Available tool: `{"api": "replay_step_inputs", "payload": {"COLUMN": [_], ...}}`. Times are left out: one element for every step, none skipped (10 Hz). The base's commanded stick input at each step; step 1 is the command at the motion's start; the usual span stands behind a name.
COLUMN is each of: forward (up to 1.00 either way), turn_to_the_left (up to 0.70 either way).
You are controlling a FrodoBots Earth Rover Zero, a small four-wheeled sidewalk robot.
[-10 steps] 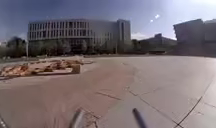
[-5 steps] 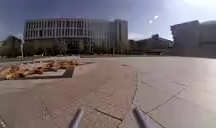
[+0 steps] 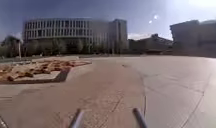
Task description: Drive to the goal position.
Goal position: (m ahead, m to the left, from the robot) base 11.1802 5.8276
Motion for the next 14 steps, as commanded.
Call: {"api": "replay_step_inputs", "payload": {"forward": [1.00, 1.00, 1.00, 1.00, 1.00, 1.00, 1.00, 1.00, 1.00, 1.00, 1.00, 1.00, 1.00, 1.00], "turn_to_the_left": [-0.02, -0.02, -0.02, -0.16, -0.28, -0.12, -0.02, -0.02, -0.02, -0.02, -0.02, -0.02, -0.02, -0.02]}}
